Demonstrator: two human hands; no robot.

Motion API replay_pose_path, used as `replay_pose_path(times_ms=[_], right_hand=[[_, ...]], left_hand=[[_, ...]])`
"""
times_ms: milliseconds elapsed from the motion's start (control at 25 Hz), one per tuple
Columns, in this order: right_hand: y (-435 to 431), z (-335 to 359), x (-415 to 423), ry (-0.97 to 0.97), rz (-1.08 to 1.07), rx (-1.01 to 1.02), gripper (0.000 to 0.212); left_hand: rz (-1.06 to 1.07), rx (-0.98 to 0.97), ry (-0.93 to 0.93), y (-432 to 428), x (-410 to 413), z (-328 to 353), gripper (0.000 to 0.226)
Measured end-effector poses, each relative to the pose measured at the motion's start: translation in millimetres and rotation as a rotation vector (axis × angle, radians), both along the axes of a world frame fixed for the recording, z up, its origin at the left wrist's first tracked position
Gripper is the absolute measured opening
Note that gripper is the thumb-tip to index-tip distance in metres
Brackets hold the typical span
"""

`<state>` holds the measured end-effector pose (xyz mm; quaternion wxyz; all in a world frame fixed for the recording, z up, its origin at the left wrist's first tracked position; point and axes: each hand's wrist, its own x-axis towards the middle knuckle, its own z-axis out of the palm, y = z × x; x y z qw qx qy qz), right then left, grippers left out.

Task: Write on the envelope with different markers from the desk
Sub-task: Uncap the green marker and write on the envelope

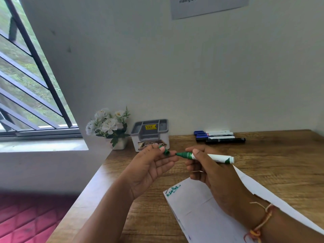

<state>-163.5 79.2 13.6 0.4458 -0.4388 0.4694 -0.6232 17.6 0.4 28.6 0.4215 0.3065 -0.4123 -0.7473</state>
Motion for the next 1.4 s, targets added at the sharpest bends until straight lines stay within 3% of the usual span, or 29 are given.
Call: replay_pose_path(times_ms=[400, 680, 880, 1160, 1280, 1400], right_hand=[[-1, -4, 0, -0.021, 0.023, -0.015, 0.026], [-3, -7, -1, 0.033, 0.004, -0.009, 0.014], [-5, -7, -4, 0.019, -0.001, -0.026, 0.011], [-10, -8, -7, -0.109, 0.015, -0.019, 0.012], [-13, -8, -5, -0.176, 0.076, 0.003, 0.017], [-15, -8, -3, -0.252, 0.136, -0.011, 0.036]], left_hand=[[-0.064, 0.067, -0.056, 3, -2, 1, 0.048], [-0.105, 0.04, -0.043, 8, -4, 2, 0.045], [-0.143, -0.041, -0.045, 9, -5, -1, 0.029], [-0.082, -0.143, -0.093, 12, -15, -6, 0.031], [-0.086, -0.157, -0.091, 10, -15, -7, 0.029], [0.048, -0.203, -0.026, 8, -13, -5, 0.026]])
